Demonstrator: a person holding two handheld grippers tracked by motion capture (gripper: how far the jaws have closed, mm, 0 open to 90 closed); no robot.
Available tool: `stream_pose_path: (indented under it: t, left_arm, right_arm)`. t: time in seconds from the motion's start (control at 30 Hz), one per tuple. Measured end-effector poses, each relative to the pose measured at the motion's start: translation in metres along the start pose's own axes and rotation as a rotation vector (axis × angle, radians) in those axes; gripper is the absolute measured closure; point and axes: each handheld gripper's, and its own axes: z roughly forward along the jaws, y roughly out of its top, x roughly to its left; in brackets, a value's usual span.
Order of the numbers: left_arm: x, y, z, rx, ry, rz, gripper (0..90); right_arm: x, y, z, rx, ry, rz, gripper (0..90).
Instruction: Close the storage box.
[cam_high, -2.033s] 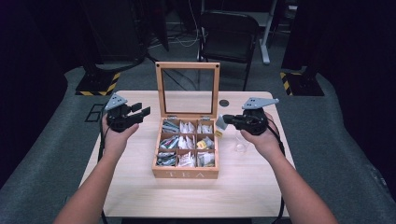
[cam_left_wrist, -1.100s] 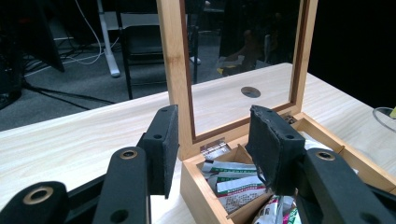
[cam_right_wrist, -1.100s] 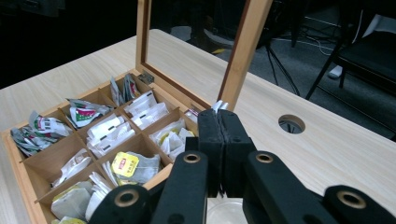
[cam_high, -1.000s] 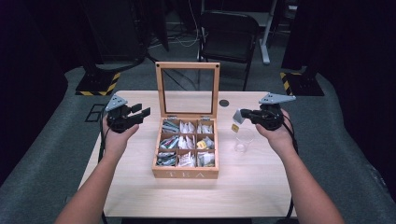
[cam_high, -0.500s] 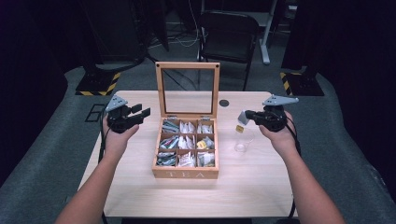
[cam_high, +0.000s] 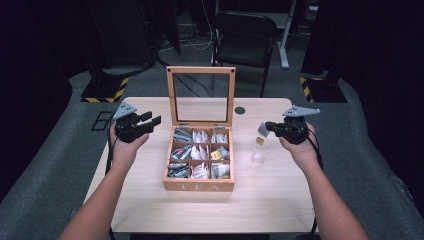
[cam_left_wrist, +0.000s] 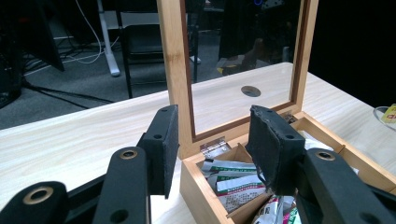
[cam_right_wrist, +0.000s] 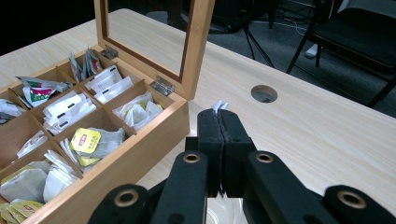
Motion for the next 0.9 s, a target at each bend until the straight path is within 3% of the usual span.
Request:
stream_pose_path:
  t: [0.9]
  left_arm:
    - [0.001,-0.003,0.0,0.001,0.002,-0.005,53.1]
  right_arm:
    - [0.006,-0.041,0.022,0.093,-0.001,0.014,88.8]
